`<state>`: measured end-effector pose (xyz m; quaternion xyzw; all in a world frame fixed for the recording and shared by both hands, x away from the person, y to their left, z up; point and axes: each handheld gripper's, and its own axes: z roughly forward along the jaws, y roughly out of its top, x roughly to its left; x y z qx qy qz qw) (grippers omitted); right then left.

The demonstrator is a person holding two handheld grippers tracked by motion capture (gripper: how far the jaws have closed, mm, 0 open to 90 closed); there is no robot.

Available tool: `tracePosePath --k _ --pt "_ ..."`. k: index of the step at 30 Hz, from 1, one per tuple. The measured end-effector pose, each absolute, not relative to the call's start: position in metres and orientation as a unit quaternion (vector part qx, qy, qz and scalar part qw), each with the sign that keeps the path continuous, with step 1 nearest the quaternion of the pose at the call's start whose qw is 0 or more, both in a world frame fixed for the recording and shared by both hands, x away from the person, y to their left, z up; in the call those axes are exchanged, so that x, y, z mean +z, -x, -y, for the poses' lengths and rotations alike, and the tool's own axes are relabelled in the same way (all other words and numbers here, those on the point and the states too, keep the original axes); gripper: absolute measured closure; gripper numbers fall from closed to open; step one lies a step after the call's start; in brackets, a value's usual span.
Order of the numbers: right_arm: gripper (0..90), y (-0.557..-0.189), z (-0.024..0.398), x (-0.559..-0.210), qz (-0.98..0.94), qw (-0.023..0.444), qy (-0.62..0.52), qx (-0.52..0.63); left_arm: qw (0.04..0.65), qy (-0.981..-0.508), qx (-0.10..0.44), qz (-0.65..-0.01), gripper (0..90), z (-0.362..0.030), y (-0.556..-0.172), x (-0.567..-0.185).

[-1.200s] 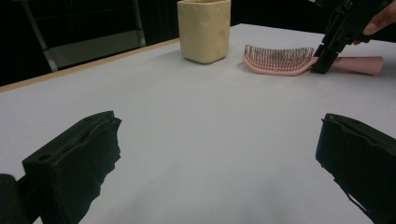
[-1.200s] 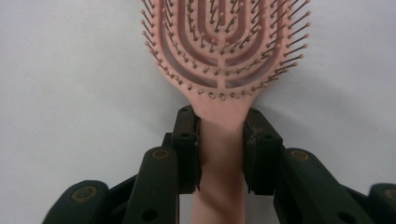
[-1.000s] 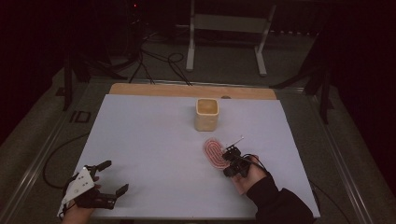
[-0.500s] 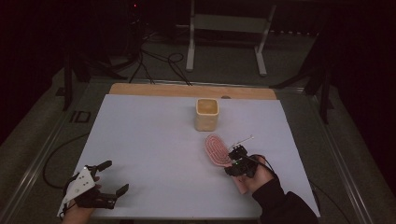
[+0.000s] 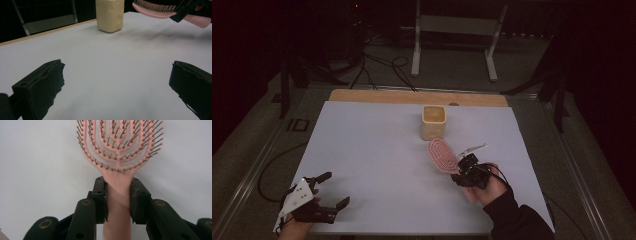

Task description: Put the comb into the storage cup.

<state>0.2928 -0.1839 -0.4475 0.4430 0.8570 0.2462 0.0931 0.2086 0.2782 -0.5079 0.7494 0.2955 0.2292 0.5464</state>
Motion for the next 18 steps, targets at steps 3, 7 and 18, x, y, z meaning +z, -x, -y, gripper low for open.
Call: tracePosePath --k 3,7,18 --pt "70.1 -0.291 0.182 -0.443 -0.857 0.104 -0.436 0.255 0.546 -0.75 0.229 -0.296 0.0 -0.278 -0.209 -0.508" --pt "70.1 -0.291 0.182 -0.438 -0.852 0.107 -0.431 0.276 0.544 -0.751 0.228 -0.296 0.0 -0.278 -0.209 -0.508" --pt "70.1 -0.296 0.179 -0.421 -0.845 0.122 -0.42 0.307 0.545 -0.748 0.23 -0.301 0.0 -0.279 -0.209 -0.508"
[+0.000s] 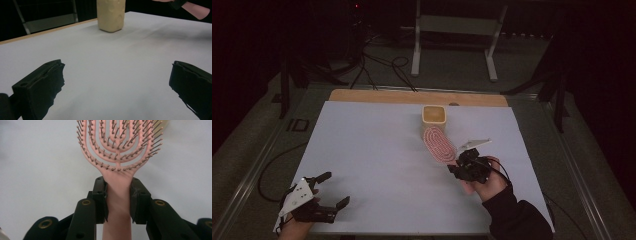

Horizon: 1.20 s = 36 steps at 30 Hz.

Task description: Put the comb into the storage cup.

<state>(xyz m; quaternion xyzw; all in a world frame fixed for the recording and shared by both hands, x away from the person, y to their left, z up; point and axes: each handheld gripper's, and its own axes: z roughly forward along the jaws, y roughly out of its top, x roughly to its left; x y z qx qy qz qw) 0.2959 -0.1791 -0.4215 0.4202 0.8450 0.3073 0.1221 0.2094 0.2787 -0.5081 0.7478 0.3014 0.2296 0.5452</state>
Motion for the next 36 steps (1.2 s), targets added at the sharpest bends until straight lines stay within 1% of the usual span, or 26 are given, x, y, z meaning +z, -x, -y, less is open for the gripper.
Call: tracePosePath --k 11,18,19,20,27,30,36 --pt "70.1 -0.308 0.165 -0.401 -0.836 0.159 -0.402 0.337 0.544 -0.749 0.229 -0.301 0.0 -0.279 -0.209 -0.508" --pt "70.1 -0.315 0.164 -0.392 -0.824 0.183 -0.4 0.357 0.544 -0.749 0.229 -0.301 0.0 -0.279 -0.209 -0.508" --pt "70.1 -0.317 0.165 -0.39 -0.82 0.187 -0.4 0.363 0.544 -0.749 0.229 -0.301 0.0 -0.279 -0.209 -0.508" --pt "70.1 -0.319 0.165 -0.387 -0.813 0.201 -0.4 0.374 0.544 -0.749 0.229 -0.301 0.0 -0.279 -0.209 -0.508" --pt "70.1 -0.328 0.161 -0.381 -0.805 0.226 -0.392 0.384 0.543 -0.749 0.23 -0.301 0.0 -0.279 -0.209 -0.508" --pt "70.1 -0.332 0.159 -0.38 -0.797 0.234 -0.394 0.393 0.544 -0.749 0.229 -0.301 0.0 -0.279 -0.209 -0.508" --pt "70.1 -0.343 0.154 -0.377 -0.794 0.236 -0.392 0.4 0.544 -0.749 0.229 -0.301 0.0 -0.279 -0.209 -0.508"
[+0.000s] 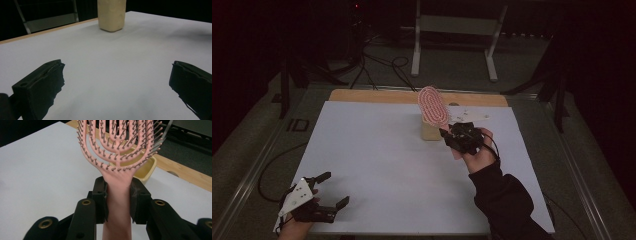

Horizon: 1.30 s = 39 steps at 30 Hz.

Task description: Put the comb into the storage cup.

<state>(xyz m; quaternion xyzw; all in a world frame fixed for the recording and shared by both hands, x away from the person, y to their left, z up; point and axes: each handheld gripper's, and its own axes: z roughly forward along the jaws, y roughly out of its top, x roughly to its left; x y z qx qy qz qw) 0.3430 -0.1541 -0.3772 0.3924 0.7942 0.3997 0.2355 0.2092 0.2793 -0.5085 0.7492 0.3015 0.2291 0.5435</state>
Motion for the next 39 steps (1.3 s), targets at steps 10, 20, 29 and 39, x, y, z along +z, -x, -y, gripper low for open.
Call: tracePosePath --k 10,20,29,39 --pt "70.1 -0.36 0.15 -0.369 -0.771 0.25 -0.383 0.444 0.545 -0.748 0.228 -0.302 0.0 -0.28 -0.209 -0.509" --pt "70.0 -0.38 0.148 -0.367 -0.751 0.266 -0.369 0.479 0.546 -0.747 0.228 -0.303 0.0 -0.28 -0.209 -0.509" --pt "70.0 -0.4 0.145 -0.365 -0.735 0.274 -0.348 0.513 0.546 -0.747 0.229 -0.303 0.0 -0.28 -0.209 -0.509" --pt "70.0 -0.423 0.143 -0.362 -0.718 0.279 -0.335 0.543 0.548 -0.746 0.226 -0.305 0.0 -0.281 -0.209 -0.509"
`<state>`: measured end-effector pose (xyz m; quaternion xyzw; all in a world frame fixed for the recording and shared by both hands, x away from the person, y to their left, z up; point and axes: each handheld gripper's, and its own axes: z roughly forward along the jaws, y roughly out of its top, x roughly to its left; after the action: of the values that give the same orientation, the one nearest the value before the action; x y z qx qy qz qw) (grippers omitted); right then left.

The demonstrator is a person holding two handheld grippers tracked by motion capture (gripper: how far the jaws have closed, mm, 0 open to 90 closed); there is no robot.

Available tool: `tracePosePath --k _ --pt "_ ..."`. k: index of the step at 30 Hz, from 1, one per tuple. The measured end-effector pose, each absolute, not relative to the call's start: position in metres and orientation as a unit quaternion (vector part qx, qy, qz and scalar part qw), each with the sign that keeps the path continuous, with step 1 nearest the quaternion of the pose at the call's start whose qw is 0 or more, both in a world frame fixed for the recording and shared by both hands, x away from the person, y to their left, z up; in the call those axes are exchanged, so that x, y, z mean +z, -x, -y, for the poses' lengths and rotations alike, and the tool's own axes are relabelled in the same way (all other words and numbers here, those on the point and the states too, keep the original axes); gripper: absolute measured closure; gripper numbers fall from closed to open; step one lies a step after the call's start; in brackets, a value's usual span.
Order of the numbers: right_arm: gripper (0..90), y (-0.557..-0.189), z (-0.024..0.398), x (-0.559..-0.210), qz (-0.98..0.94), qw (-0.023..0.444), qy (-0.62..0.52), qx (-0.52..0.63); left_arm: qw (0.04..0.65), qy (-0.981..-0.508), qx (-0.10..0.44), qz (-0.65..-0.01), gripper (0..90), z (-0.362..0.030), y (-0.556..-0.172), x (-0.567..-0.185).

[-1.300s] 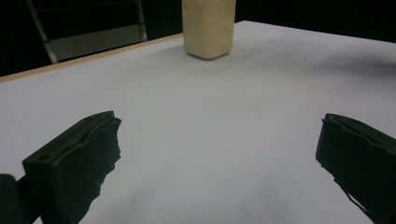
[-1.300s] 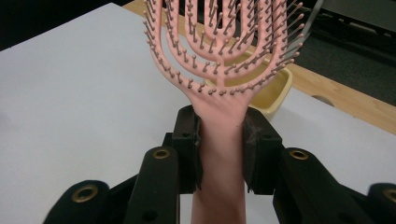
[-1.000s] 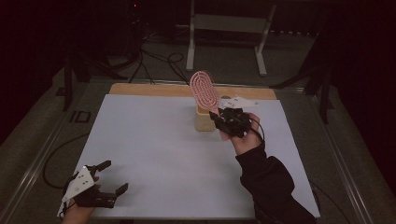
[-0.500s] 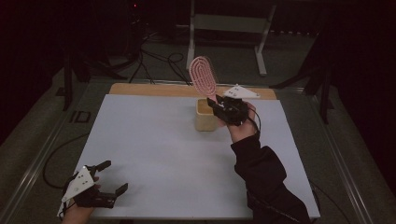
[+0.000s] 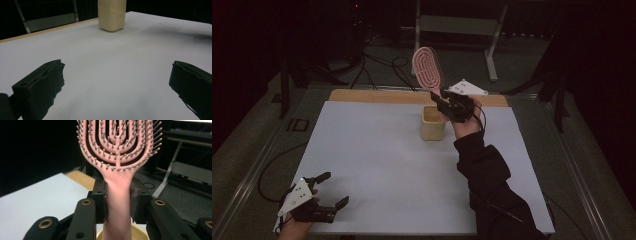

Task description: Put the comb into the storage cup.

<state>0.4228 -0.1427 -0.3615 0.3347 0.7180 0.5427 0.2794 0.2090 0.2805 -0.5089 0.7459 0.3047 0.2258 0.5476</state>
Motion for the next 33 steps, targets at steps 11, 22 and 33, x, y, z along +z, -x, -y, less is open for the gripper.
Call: tracePosePath --k 11,22,33 --pt "70.0 -0.447 0.138 -0.363 -0.705 0.284 -0.333 0.558 0.548 -0.745 0.226 -0.305 0.0 -0.281 -0.209 -0.509" --pt "70.0 -0.47 0.128 -0.372 -0.698 0.274 -0.328 0.575 0.548 -0.745 0.227 -0.305 0.0 -0.282 -0.208 -0.509" --pt "70.0 -0.481 0.128 -0.39 -0.69 0.275 -0.336 0.58 0.55 -0.742 0.227 -0.308 0.0 -0.283 -0.208 -0.509"
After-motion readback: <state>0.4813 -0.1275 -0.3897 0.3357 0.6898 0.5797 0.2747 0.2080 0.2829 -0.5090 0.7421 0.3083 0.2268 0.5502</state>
